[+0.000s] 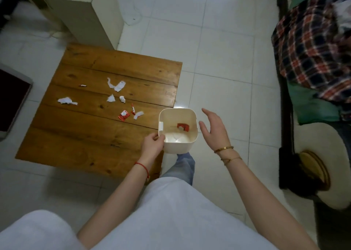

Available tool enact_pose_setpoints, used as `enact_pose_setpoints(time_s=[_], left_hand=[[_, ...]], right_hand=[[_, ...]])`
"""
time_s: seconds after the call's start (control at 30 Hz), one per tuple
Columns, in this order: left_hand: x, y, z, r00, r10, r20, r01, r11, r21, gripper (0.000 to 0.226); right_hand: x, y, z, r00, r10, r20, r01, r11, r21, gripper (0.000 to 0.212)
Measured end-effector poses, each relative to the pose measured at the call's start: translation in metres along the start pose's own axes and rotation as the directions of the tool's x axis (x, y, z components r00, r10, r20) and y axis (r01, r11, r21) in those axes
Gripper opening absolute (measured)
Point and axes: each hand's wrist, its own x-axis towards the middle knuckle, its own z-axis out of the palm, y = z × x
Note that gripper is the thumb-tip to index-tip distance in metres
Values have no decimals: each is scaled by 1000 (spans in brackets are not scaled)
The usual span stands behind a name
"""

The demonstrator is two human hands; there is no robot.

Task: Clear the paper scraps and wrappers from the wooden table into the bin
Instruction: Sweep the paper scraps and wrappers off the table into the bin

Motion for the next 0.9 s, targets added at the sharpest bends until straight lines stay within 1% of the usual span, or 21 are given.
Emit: enact_pose_setpoints(time_s=[0.23, 0.33, 0.43, 0.57, 0.67, 0.73, 0.9], left_hand=[[36, 36, 33, 990, -92, -106, 77, 988, -135, 38], [43, 46, 44, 974, -142, -175, 108, 975, -193, 33], [48, 54, 57, 946, -197, -256, 139, 964, -227, 31], [56, 59, 87, 891, -300, -340, 186, 926, -328, 27], [61, 61, 113, 834, -408, -370, 230, 869, -439, 25], [65, 64, 130, 799, -465, -381, 229, 821, -523, 27], [83, 57, 170, 712, -595, -373, 270, 722, -637, 27]], right_hand=[[103, 17, -17, 968, -164, 190, 171, 985, -21, 45], [140, 21, -19, 936, -224, 271, 242, 970, -31, 46], [177, 22, -15, 889, -295, 349, 321, 947, -18, 46], [223, 17, 0, 786, -399, 472, 445, 895, 16, 47], [251, 12, 12, 679, -476, 559, 549, 834, 43, 46], [271, 7, 22, 596, -515, 616, 618, 784, 58, 46], [305, 3, 59, 439, -568, 696, 716, 689, 111, 48]])
